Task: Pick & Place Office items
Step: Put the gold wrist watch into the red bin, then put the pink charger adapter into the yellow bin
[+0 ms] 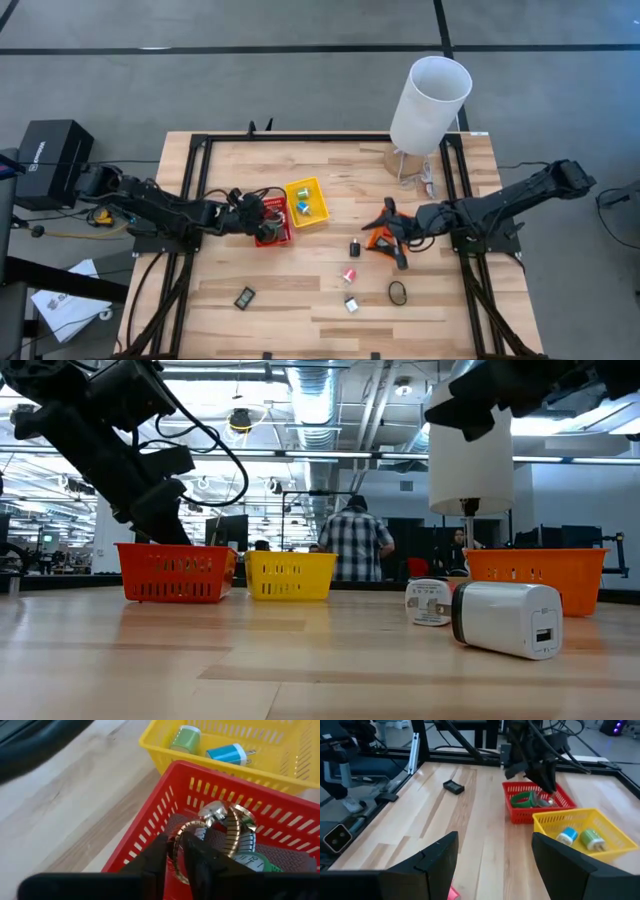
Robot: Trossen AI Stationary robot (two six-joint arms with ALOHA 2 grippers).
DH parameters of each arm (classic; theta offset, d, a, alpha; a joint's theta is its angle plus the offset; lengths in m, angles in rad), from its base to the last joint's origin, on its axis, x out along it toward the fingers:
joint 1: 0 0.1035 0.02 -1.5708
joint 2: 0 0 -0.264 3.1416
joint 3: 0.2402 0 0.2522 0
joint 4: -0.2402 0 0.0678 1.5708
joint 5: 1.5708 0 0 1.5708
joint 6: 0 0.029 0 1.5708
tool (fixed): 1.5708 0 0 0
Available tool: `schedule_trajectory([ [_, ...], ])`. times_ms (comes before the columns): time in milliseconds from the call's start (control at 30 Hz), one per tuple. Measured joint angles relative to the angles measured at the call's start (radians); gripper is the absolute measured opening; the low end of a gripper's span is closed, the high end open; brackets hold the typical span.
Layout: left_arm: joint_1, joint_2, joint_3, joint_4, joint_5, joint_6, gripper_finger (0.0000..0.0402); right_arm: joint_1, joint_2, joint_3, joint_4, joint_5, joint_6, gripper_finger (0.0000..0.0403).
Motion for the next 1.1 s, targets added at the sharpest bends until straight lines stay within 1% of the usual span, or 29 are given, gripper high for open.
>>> schedule_trajectory([
  [167, 0.000, 0.000, 0.000, 0.009, 0.000, 0.000, 0.0092, -0.019, 0.043, 0.000, -0.002, 0.000, -0.003, 0.0244],
  [400, 0.000, 0.000, 0.000, 0.045, 0.000, 0.000, 0.0124, -0.044, 0.164, 0.012, 0.014, -0.002, -0.039, 0.0244],
  [467, 0.000, 0.000, 0.000, 0.055, 0.000, 0.000, 0.0129, -0.043, 0.193, 0.045, 0.005, -0.039, -0.042, 0.0244],
  [567, 0.000, 0.000, 0.000, 0.056, 0.000, 0.000, 0.0131, -0.034, 0.239, 0.085, -0.036, -0.129, -0.099, 0.0244],
  [633, 0.000, 0.000, 0.000, 0.061, 0.000, 0.000, 0.0131, -0.023, 0.278, 0.117, -0.055, -0.167, -0.130, 0.0244],
  [867, 0.000, 0.000, 0.000, 0.071, 0.000, 0.001, 0.0133, 0.008, 0.443, 0.245, -0.165, -0.224, -0.145, 0.0244],
  [1000, 0.000, -0.004, 0.001, 0.082, 0.001, 0.055, 0.0133, 0.014, 0.549, 0.335, -0.295, -0.242, -0.157, 0.0244],
  [1100, 0.000, -0.004, 0.001, 0.096, 0.003, 0.059, 0.0134, 0.018, 0.620, 0.406, -0.417, -0.244, -0.184, 0.0244],
])
